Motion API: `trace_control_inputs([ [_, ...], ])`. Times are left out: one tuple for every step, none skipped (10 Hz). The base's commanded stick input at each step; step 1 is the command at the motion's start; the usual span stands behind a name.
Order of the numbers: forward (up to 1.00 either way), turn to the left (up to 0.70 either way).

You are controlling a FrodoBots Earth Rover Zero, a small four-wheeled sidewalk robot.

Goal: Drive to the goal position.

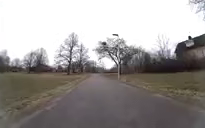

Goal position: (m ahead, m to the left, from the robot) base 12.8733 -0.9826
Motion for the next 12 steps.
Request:
trace_control_inputs([
  [1.00, 0.00],
  [1.00, 0.00],
  [1.00, 0.00],
  [1.00, 0.00],
  [1.00, 0.00],
  [1.00, 0.00],
  [1.00, 0.00],
  [1.00, 0.00],
  [1.00, 0.00],
  [1.00, 0.00],
  [1.00, 0.00],
  [1.00, 0.00],
])
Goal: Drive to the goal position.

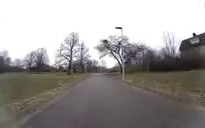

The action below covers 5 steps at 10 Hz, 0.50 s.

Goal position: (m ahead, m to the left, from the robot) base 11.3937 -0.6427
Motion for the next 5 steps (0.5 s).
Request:
trace_control_inputs([
  [1.00, 0.00],
  [1.00, 0.00],
  [1.00, 0.00],
  [1.00, 0.00],
  [1.00, 0.00],
])
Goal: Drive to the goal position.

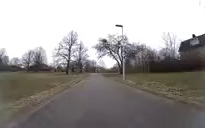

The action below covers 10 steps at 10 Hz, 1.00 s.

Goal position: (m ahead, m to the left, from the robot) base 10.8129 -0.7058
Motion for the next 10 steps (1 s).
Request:
trace_control_inputs([
  [1.00, 0.09],
  [1.00, 0.33],
  [1.00, 0.40],
  [1.00, 0.40],
  [1.00, 0.22],
  [1.00, 0.06],
  [1.00, 0.00],
  [1.00, 0.00],
  [1.00, 0.00],
  [1.00, 0.00],
])
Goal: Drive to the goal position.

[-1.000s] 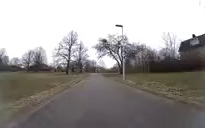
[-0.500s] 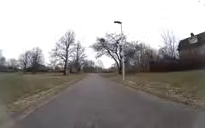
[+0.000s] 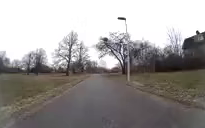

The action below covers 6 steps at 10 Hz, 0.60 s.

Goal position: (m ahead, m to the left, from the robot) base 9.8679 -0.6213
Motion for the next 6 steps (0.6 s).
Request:
trace_control_inputs([
  [1.00, 0.00],
  [1.00, 0.00],
  [1.00, 0.00],
  [1.00, 0.00],
  [1.00, 0.00],
  [1.00, 0.00],
])
